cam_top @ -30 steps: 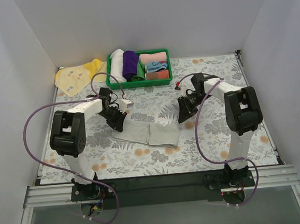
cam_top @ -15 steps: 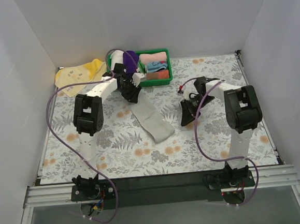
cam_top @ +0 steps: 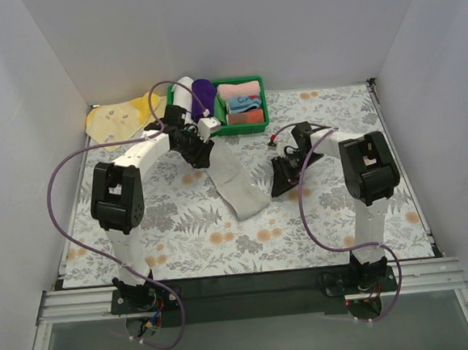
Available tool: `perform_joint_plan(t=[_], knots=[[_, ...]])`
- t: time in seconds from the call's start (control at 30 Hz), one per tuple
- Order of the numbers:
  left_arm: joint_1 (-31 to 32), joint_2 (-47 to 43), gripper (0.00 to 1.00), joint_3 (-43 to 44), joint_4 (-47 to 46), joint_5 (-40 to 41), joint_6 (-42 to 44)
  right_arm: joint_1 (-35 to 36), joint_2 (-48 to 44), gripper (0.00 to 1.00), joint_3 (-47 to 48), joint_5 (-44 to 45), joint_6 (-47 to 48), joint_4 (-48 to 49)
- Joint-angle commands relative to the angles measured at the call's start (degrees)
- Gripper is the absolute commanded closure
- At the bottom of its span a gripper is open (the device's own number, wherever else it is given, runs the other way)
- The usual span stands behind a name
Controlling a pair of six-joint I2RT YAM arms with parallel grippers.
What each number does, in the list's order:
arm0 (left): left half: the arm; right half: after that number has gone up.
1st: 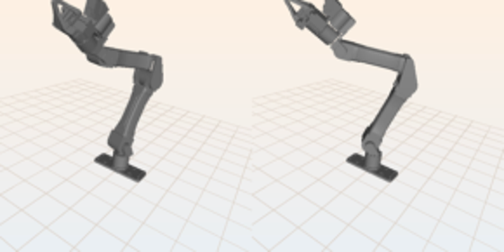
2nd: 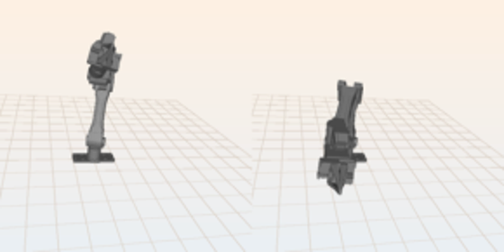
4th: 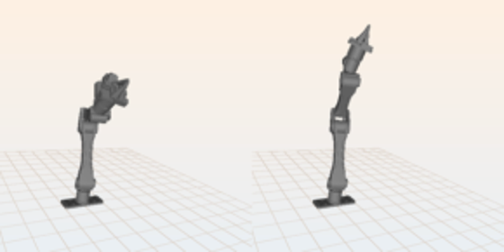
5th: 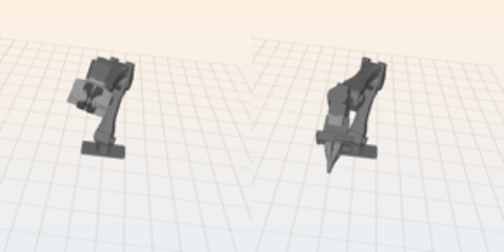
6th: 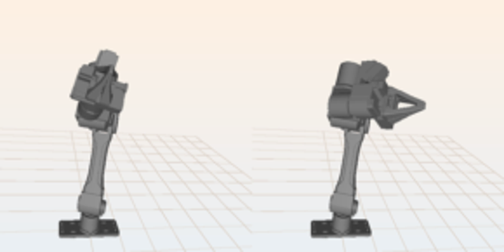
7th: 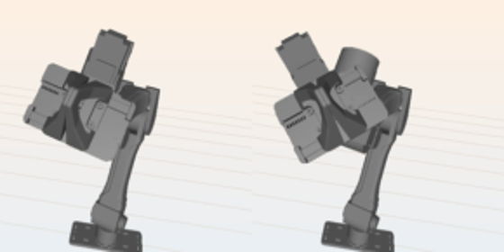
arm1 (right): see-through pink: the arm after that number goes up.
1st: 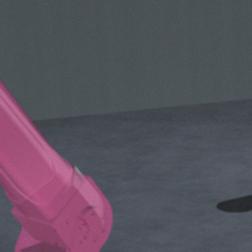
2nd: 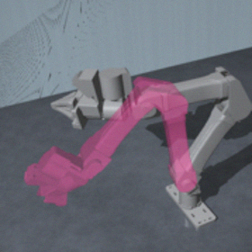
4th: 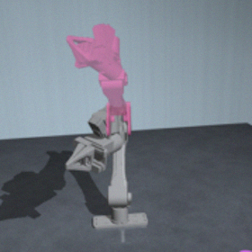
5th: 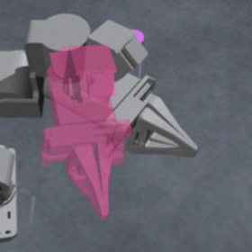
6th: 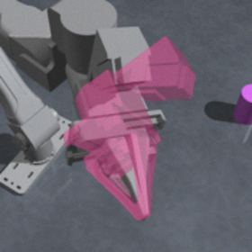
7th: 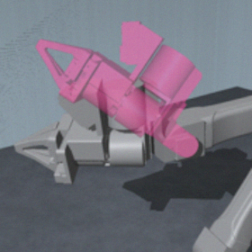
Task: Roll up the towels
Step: Fold the towel, then roll the towel
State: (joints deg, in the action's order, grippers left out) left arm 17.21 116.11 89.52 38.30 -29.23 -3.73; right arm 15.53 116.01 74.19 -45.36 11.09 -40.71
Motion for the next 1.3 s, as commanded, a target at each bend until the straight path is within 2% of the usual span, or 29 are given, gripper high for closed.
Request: perform_joint_plan(t=[0.0,0.2,0.4,0.53,0.63,0.67,0.83,1.0,1.1,1.27], knots=[[-0.2,-8.7,0.6,-6.4,-2.4,-3.3,-0.8,2.7,2.2,0.72,-0.7,-3.1,-3.4,4.5],[-0.1,-13.8,0.61,-12.0,-2.0,-6.5,-0.9,8.1,3.2,0.79,-6.9,-7.1,-5.0,6.8],[-0.1,-17.4,0.62,-15.3,-2.4,-12.4,0.3,15.4,-2.4,0.78,-9.5,-10.6,-7.8,9.2],[-0.6,-23.1,0.61,-19.8,-3.8,-15.7,2.1,12.4,-7.7,0.78,-9.6,-10.5,-6.4,7.0],[-0.7,-28.7,0.57,-24.5,-4.6,-16.2,5.8,8.9,-12.5,0.77,-6.7,-11.2,-5.8,6.4],[-0.4,-30.2,0.52,-26.0,-5.1,-15.9,6.8,8.6,-13.5,0.76,-5.0,-11.2,-6.3,6.7],[3.8,-38.6,0.42,-36.1,-7.3,-10.4,15.7,9.8,-10.6,0.67,3.6,-11.3,-17.6,15.3],[12.4,-46.8,0.38,-46.3,-14.1,-0.3,21.0,13.6,-2.0,0.67,8.9,-12.6,-22.3,18.4],[18.3,-47.3,0.37,-49.0,-18.4,5.7,21.6,15.6,0.5,0.68,6.4,-11.2,-22.8,20.6],[27.1,-43.3,0.37,-49.9,-24.0,12.4,21.7,16.5,5.8,0.71,3.0,-7.0,-21.6,21.8]])
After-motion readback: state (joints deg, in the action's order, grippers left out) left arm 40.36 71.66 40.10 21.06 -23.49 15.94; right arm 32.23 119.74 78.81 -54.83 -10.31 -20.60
